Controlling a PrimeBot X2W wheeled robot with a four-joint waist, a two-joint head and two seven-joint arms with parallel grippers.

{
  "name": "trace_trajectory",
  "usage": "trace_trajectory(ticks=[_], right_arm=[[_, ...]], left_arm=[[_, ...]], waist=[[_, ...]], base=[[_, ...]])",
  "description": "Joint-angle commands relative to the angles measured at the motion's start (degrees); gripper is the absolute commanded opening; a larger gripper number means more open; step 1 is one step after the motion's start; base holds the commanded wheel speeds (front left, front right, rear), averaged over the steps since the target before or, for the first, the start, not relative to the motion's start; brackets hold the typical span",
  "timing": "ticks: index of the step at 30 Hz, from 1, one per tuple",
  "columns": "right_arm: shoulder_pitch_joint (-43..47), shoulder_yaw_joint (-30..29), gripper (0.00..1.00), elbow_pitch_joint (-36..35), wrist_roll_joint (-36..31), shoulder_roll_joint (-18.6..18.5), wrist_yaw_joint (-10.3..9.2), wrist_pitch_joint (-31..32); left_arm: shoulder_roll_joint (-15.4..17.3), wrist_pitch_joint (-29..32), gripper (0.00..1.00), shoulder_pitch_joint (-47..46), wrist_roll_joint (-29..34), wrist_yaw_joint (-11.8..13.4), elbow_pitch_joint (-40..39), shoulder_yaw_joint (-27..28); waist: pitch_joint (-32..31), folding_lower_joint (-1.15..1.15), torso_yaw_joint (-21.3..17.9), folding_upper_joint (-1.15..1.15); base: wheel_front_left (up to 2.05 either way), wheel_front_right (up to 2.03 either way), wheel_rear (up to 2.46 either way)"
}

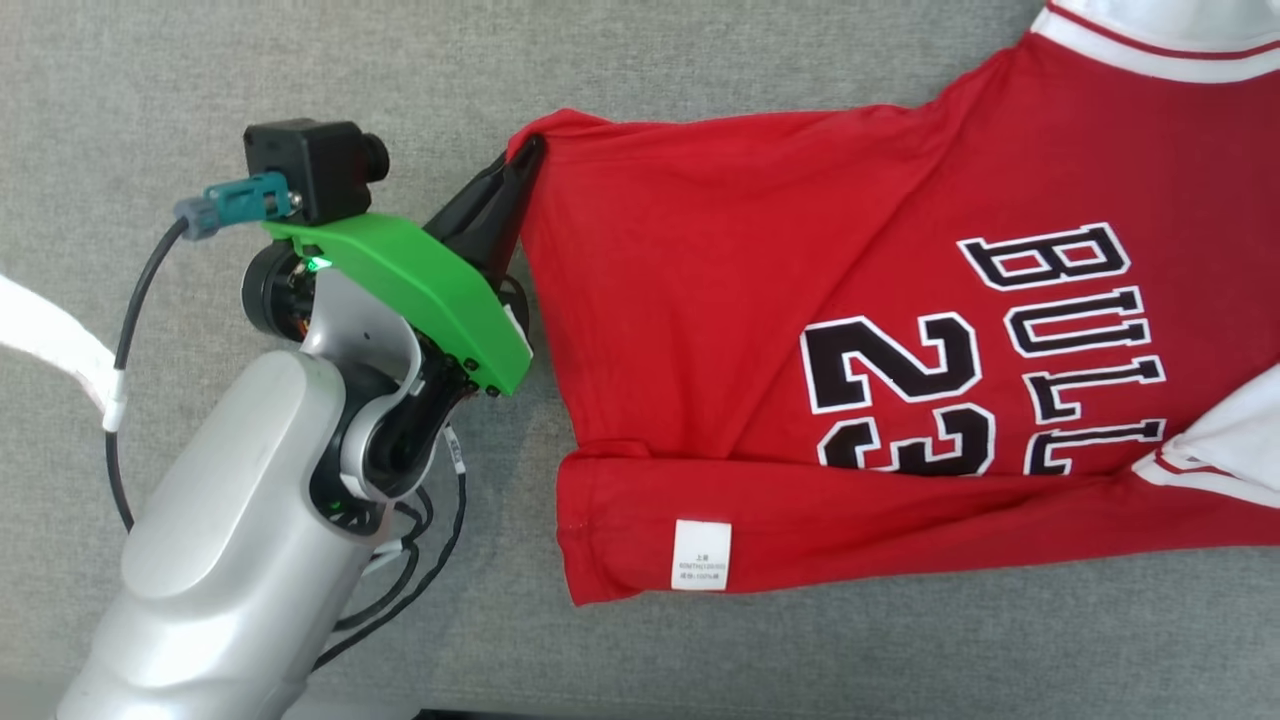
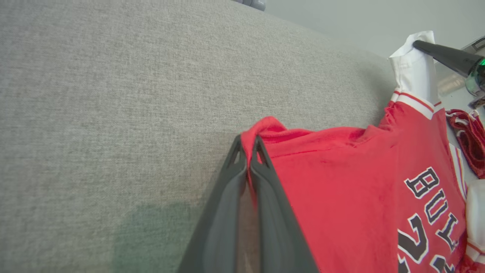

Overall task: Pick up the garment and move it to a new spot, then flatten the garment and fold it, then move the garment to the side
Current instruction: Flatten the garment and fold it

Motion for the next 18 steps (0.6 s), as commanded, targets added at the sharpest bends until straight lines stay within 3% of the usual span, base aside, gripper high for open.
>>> trace_trajectory(ticks=[1, 9, 18], right_arm=[[1.78, -0.06, 0.0, -1.2, 1.37, -0.57, -0.07, -1.02], [13.12, -2.85, 0.0, -12.48, 9.72, -3.31, -0.06, -5.25], [34.57, -8.96, 0.0, -25.17, 13.97, -3.84, -0.06, -8.74]], left_arm=[[0.69, -0.38, 0.0, 1.14, -0.43, 0.33, -0.47, 0.5], [3.14, -1.37, 0.0, 6.5, -1.12, 2.36, -6.33, 2.08], [7.76, -2.03, 0.0, 17.81, -2.15, 5.45, -15.73, 3.09]], waist=[[-1.46, 0.0, -1.2, 0.0], [-5.46, 0.0, -4.98, 0.0], [-11.39, 0.0, -8.65, 0.0]], base=[[0.0, 0.0, 0.0], [0.0, 0.0, 0.0], [0.0, 0.0, 0.0]])
